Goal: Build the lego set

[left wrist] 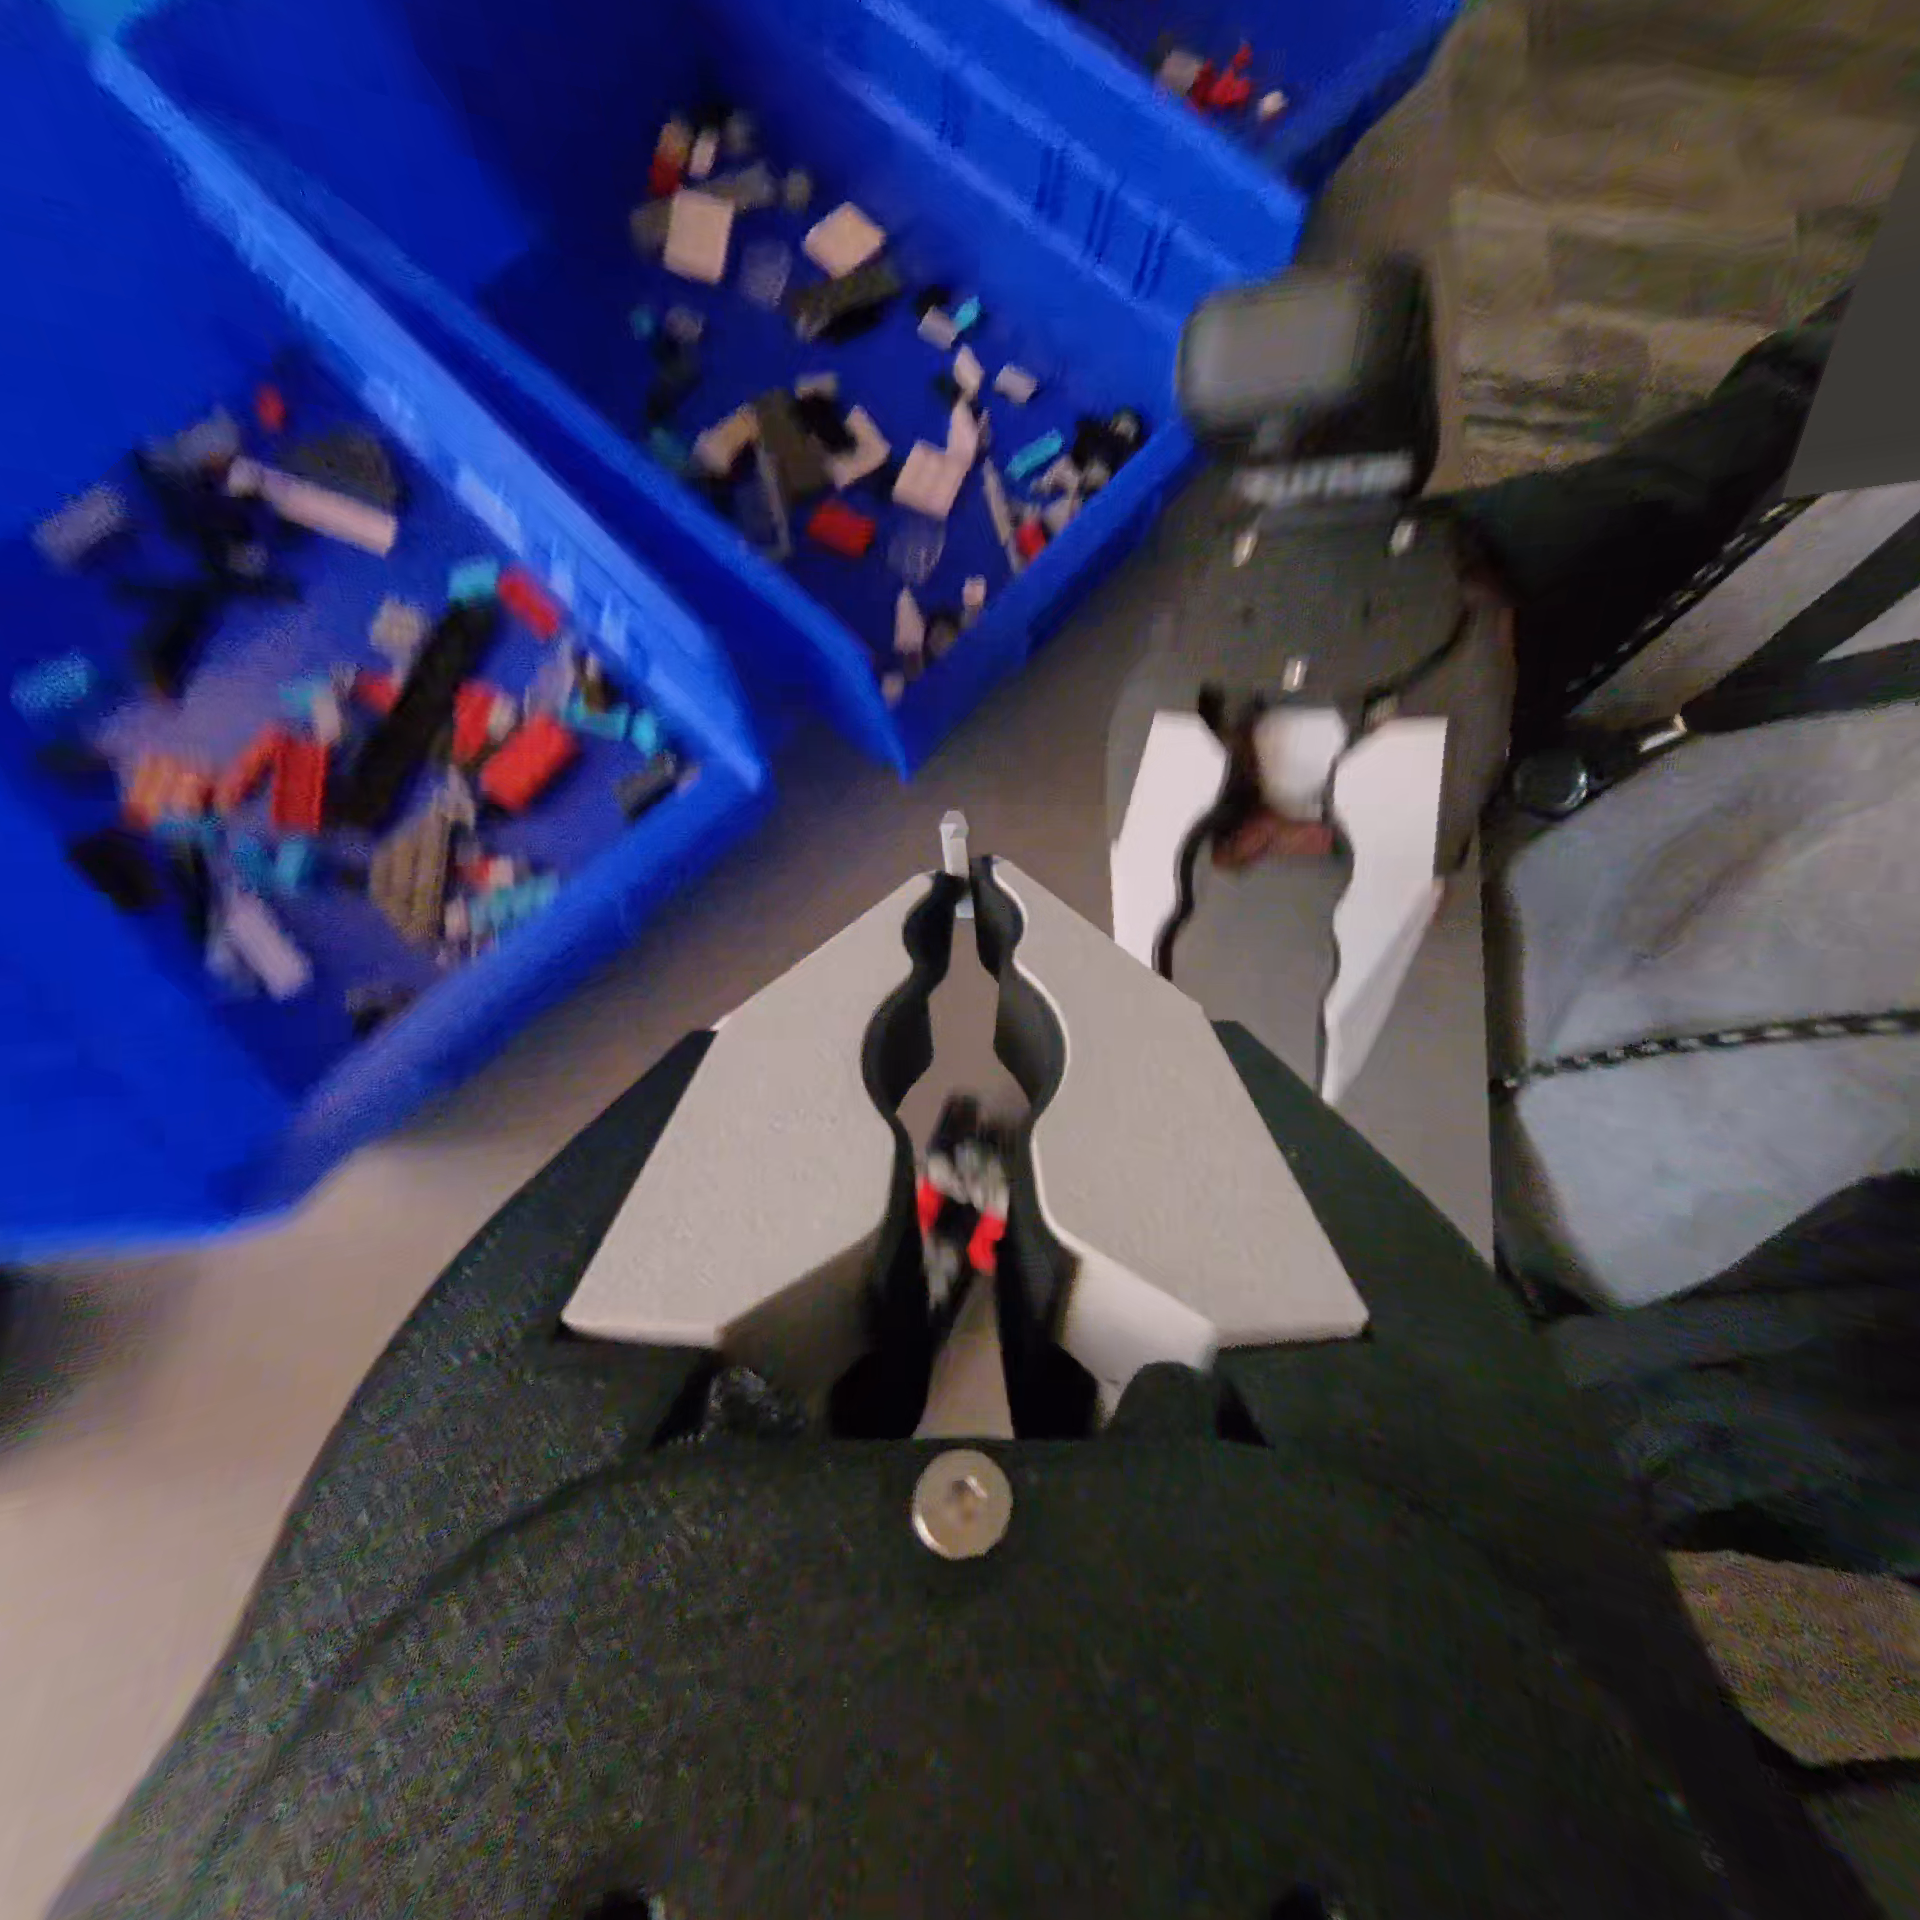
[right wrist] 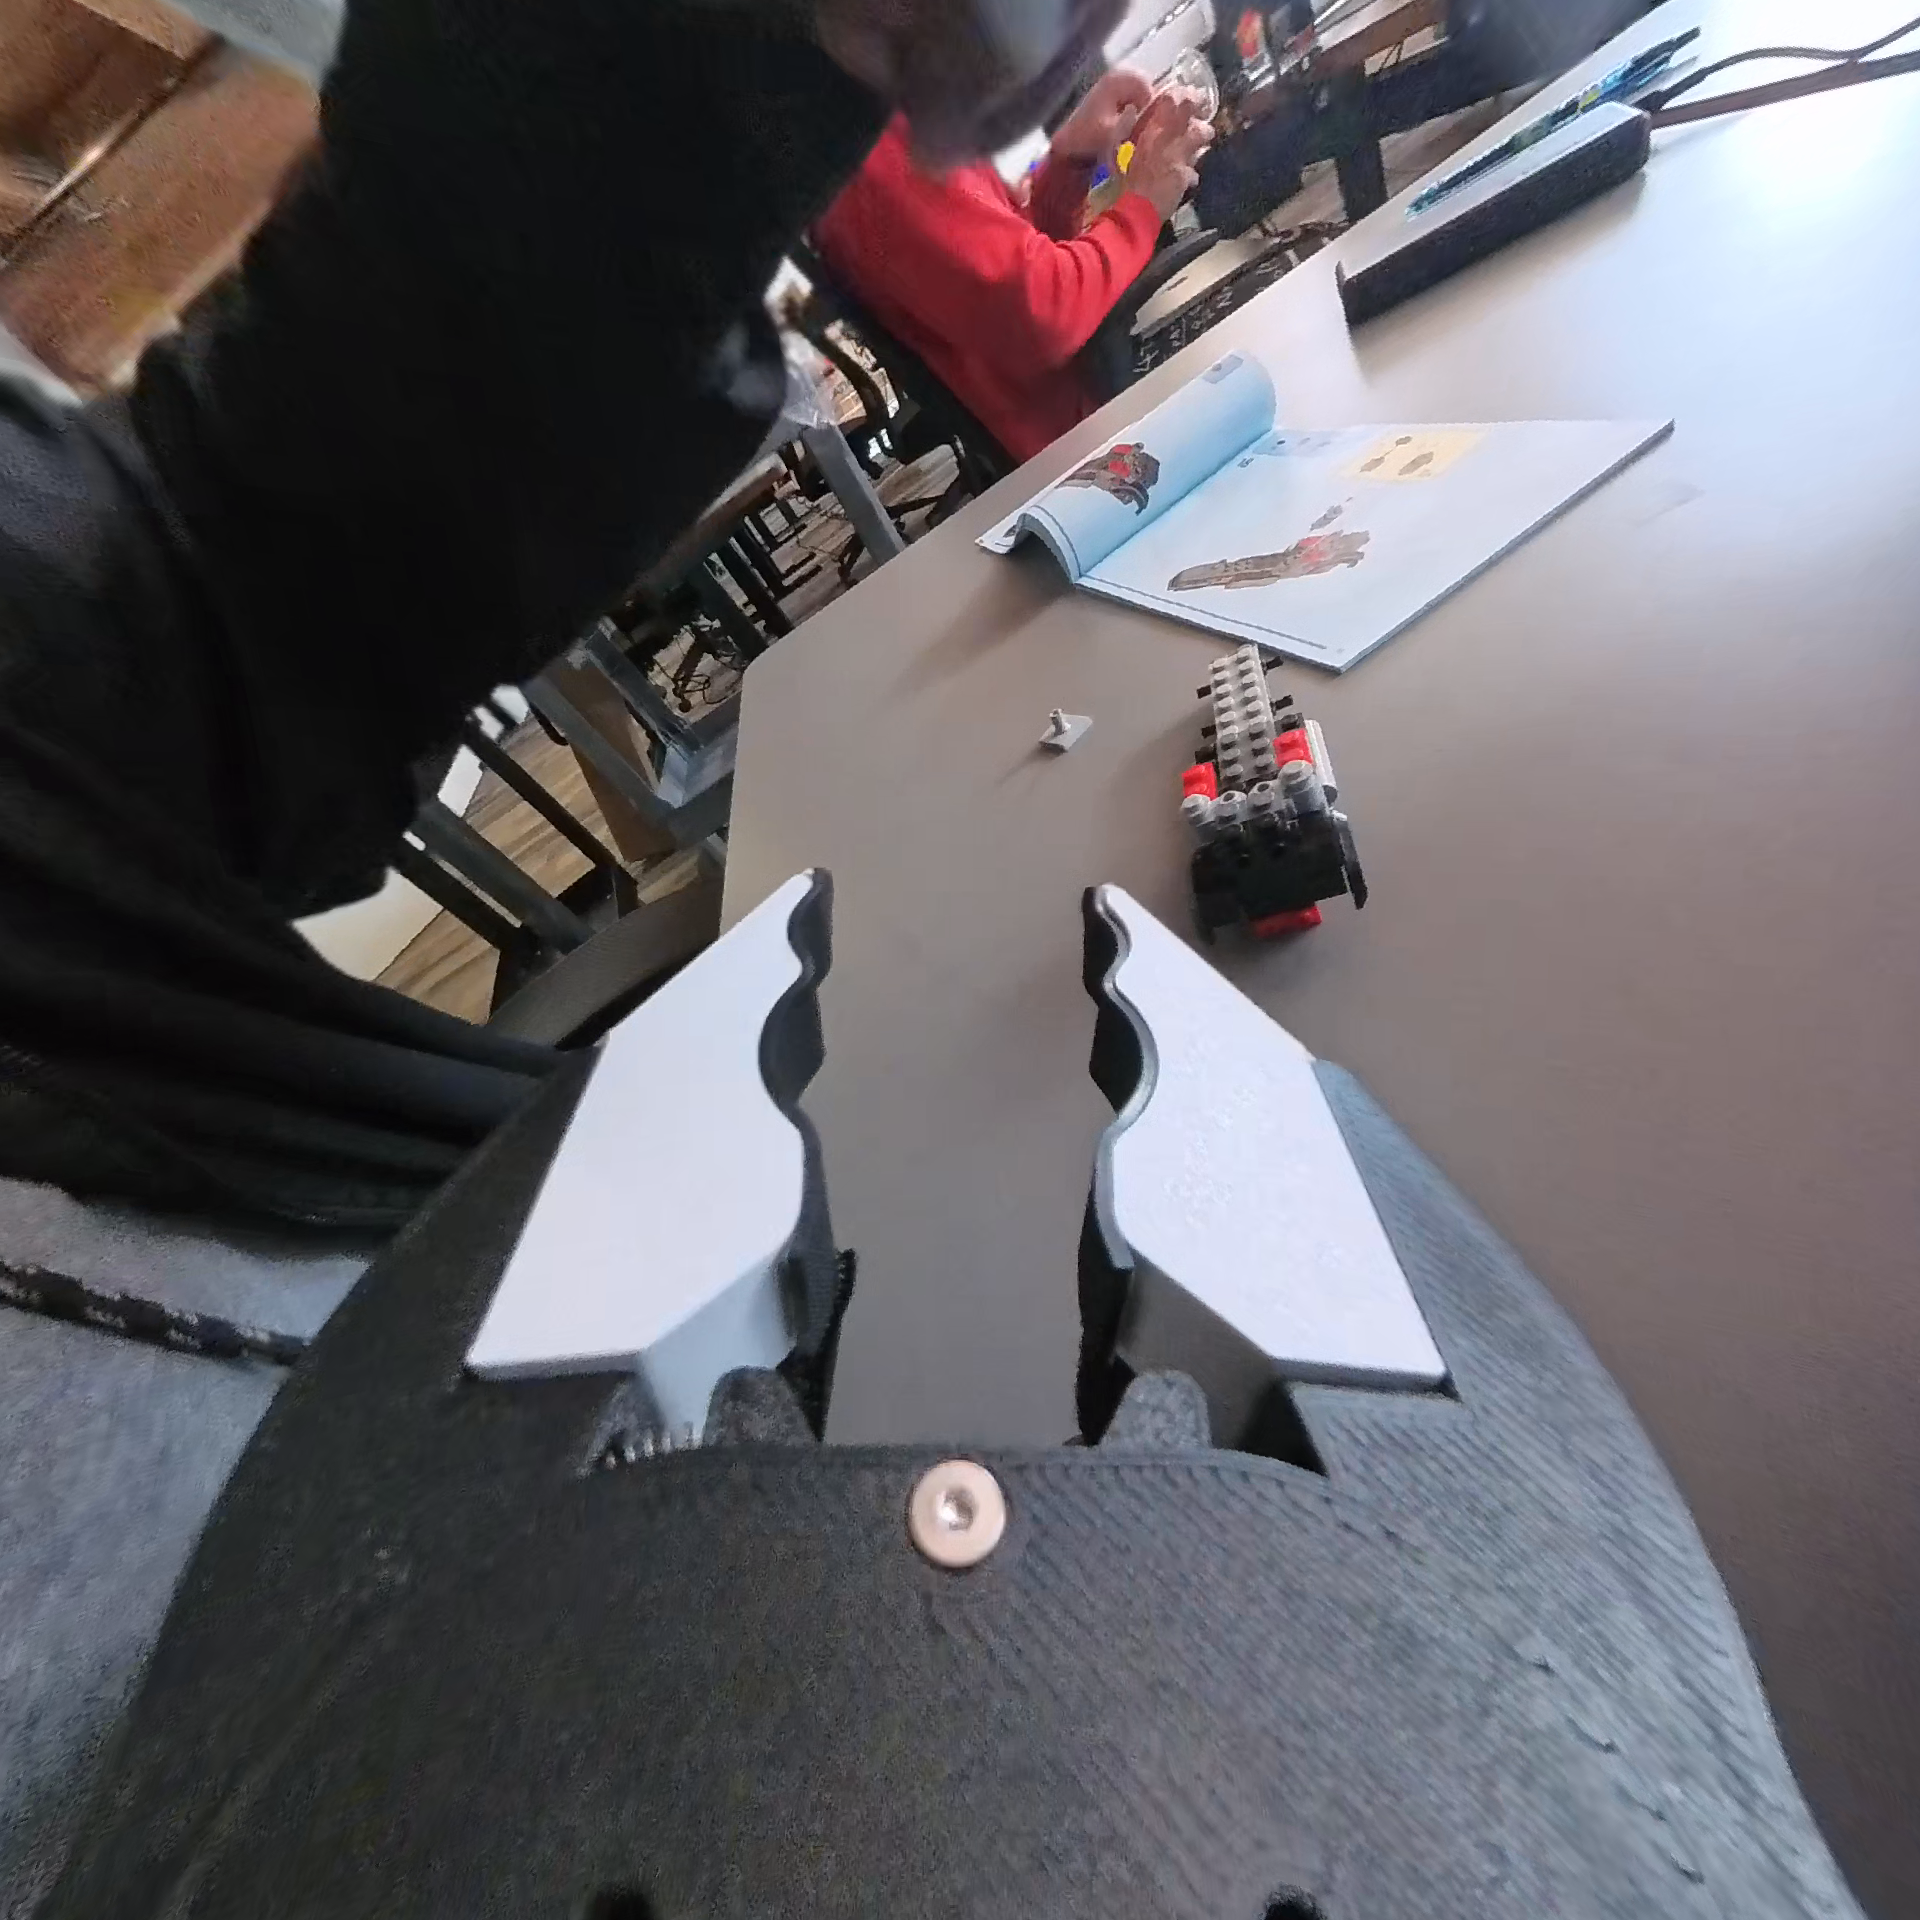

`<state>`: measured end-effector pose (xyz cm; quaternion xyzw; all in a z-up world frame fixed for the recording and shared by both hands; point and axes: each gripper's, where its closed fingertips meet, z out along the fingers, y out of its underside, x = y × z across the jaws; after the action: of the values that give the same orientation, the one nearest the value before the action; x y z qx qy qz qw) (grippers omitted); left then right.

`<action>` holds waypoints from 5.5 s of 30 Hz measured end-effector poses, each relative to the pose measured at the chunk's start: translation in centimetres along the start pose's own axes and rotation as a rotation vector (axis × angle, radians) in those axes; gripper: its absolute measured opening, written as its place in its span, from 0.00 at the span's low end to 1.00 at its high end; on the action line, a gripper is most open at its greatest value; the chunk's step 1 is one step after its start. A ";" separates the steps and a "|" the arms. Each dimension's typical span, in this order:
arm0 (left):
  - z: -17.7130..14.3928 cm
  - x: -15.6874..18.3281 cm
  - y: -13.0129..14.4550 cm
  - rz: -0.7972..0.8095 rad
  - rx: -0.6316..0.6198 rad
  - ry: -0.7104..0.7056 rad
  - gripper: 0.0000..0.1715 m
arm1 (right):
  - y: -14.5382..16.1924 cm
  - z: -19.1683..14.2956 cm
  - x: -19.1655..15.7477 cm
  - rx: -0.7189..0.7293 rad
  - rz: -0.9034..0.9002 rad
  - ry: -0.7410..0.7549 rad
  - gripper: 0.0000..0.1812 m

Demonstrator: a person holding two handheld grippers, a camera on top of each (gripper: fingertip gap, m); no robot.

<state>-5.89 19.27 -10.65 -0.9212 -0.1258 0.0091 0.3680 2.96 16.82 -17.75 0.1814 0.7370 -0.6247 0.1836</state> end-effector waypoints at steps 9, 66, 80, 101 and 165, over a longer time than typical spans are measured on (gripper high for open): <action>-5.0 -0.6 18.4 -0.374 -0.088 -0.097 0.02 | -0.3 0.3 1.6 0.007 0.003 0.101 0.27; -3.2 1.9 23.8 -0.596 0.173 -0.150 0.11 | -2.8 3.8 10.5 -0.225 -0.254 0.549 0.30; -2.6 -1.6 23.7 -0.580 0.131 -0.252 0.11 | -3.9 5.7 10.4 -0.238 -0.288 0.470 0.30; -1.4 -3.3 22.4 -0.473 0.097 -0.351 0.14 | -4.1 8.6 9.5 -0.331 -0.481 0.299 0.31; -3.4 -2.8 21.4 -0.191 0.015 -0.116 0.19 | -2.3 8.3 11.4 -0.378 -0.433 0.372 0.37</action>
<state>-3.45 1.38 -22.91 -0.9001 -0.2340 0.0282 0.3664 -7.66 8.70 -22.75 0.0943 0.8820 -0.4577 -0.0607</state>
